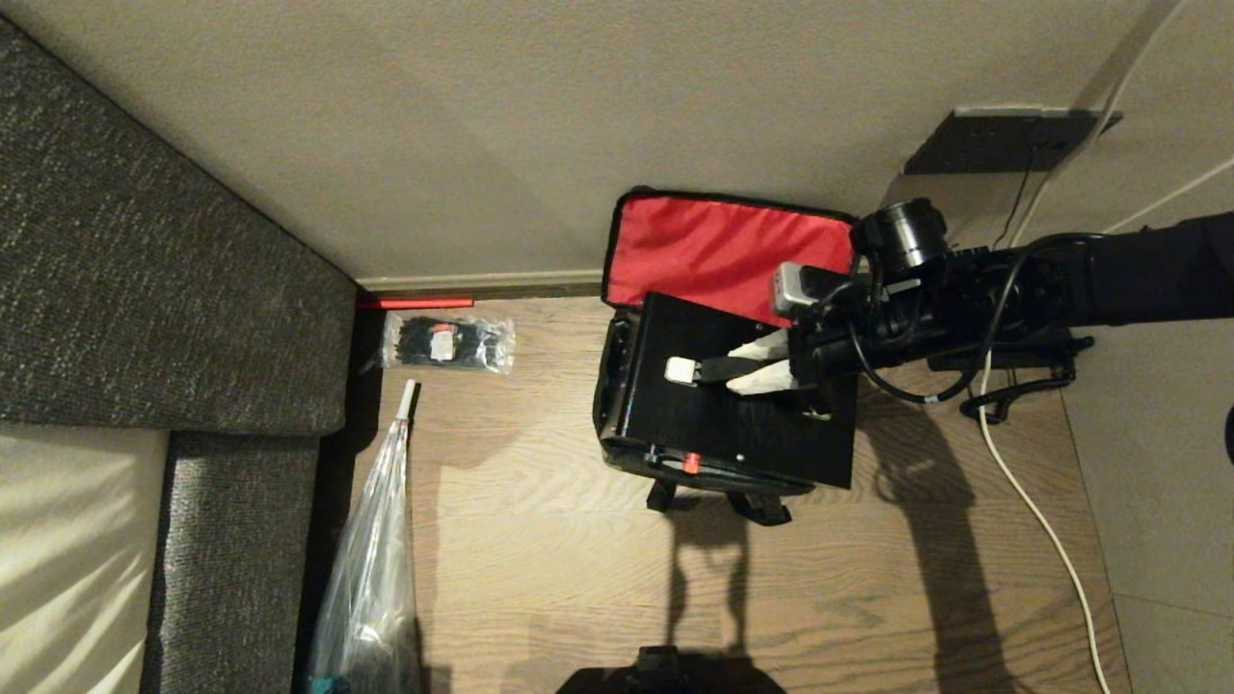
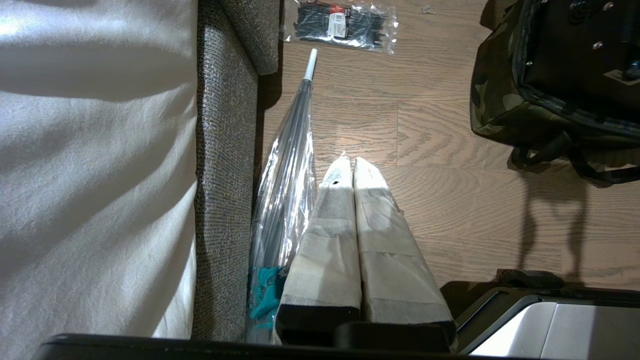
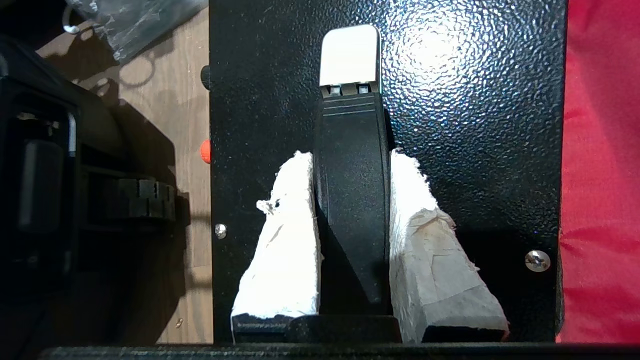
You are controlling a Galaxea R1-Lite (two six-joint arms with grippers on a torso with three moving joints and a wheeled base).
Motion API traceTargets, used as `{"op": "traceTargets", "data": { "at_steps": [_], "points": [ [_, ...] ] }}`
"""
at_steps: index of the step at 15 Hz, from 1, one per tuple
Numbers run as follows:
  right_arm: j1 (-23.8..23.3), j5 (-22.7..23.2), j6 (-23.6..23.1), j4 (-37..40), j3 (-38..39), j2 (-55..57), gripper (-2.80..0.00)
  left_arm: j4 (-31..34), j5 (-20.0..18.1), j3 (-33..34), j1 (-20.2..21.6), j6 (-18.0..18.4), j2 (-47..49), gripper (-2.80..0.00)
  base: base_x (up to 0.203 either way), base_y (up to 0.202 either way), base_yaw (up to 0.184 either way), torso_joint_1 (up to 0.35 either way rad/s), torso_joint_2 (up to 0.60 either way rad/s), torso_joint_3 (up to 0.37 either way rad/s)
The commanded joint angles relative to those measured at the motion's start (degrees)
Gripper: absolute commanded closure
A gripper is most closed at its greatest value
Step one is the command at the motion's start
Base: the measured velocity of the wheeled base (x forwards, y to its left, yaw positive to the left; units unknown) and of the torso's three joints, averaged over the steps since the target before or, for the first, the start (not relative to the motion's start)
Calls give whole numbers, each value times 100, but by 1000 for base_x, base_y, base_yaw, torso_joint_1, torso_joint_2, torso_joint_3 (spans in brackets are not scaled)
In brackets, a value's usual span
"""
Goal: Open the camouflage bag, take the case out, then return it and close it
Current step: Place the black box back
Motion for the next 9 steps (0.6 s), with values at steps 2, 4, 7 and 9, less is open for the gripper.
{"op": "traceTargets", "data": {
  "at_steps": [2,4,7,9],
  "points": [
    [-23,20,-35,2,-153,215,0,-1,2,18,10,-5,-11,0,0,0,0,0,0,0],
    [-48,28,-35,2,-236,326,0,-1,2,18,2,-5,-11,0,0,0,0,0,0,0],
    [-92,29,-41,-6,-367,522,0,-1,2,18,10,-5,-11,0,0,0,0,0,0,0],
    [-93,13,-77,1,-358,629,0,-1,2,18,2,-5,-11,0,0,0,0,0,0,0]
  ]
}}
